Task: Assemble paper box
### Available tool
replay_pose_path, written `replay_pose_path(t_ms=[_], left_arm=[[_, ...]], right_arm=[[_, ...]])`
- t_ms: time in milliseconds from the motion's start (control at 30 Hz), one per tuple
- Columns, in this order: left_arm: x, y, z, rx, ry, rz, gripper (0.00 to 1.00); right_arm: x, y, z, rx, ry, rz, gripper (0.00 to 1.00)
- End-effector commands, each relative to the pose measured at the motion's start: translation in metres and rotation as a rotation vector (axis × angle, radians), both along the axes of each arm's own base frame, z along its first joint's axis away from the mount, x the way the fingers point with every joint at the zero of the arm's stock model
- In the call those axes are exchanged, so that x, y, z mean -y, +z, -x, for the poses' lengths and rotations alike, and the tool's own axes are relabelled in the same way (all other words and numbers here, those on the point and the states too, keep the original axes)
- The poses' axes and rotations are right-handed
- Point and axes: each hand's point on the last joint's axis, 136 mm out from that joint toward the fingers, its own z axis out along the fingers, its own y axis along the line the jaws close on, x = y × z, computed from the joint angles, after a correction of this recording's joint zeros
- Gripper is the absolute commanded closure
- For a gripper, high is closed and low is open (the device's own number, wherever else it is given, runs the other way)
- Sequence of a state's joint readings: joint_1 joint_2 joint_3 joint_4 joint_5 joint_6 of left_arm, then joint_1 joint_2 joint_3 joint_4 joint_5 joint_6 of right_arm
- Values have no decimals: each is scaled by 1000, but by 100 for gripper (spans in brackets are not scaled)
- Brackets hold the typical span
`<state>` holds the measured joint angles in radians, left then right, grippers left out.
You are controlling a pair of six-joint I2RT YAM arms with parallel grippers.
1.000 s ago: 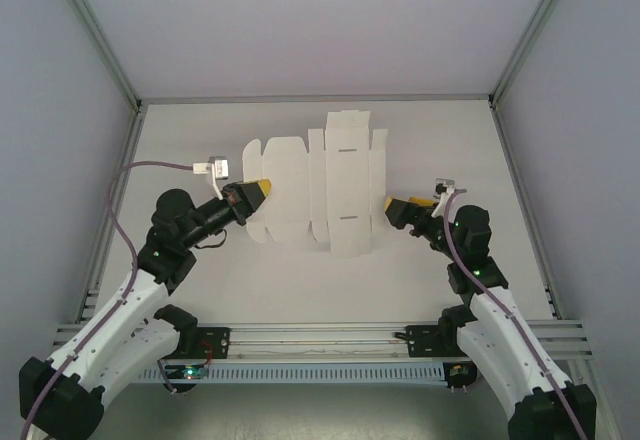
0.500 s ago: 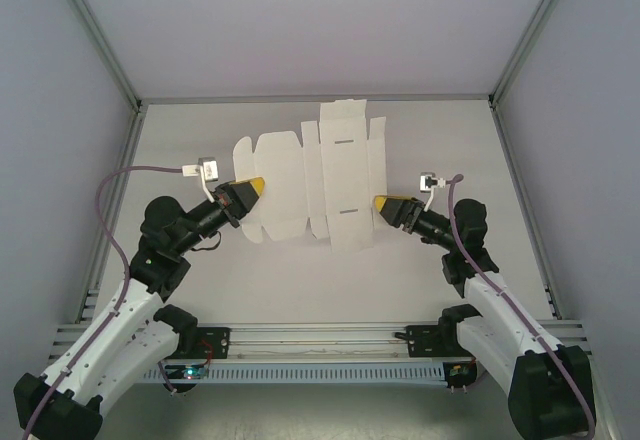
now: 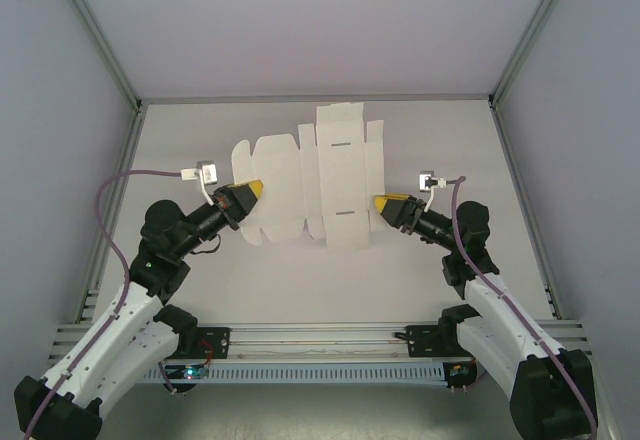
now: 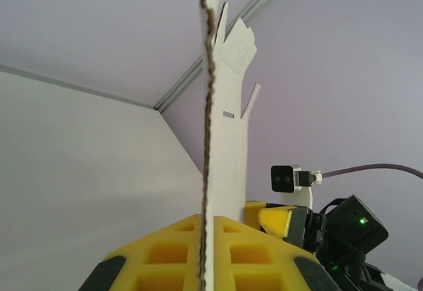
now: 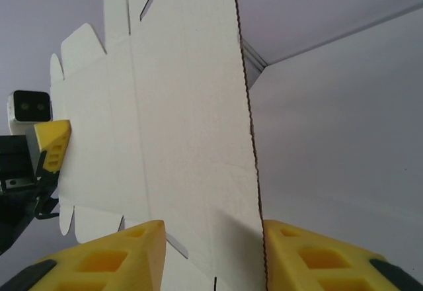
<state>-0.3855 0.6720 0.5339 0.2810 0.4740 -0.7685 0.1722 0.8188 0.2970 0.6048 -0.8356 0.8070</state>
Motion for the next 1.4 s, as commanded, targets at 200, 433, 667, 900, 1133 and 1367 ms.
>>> replay_pose_path(t_ms=[200, 433, 667, 900, 1133, 1367], left_arm=[[-6, 1, 2, 15, 45, -4, 100], [-9, 3, 6, 36, 51, -7, 100], [-8, 0, 7, 28, 45, -8, 100], [-8, -2, 8, 26, 42, -16, 100], [-6, -2, 10, 27, 22, -18, 100], [-6, -3, 11, 30, 20, -24, 100]], right_arm=[[-11, 17, 15, 109, 80, 11, 72], [-17, 22, 25, 151, 119, 19, 78], [-29, 27, 34, 196, 161, 53, 79], [-23, 26, 24, 192, 83, 89, 75], [-22, 39, 18, 216, 59, 96, 74], [-28, 41, 12, 204, 90, 94, 77]])
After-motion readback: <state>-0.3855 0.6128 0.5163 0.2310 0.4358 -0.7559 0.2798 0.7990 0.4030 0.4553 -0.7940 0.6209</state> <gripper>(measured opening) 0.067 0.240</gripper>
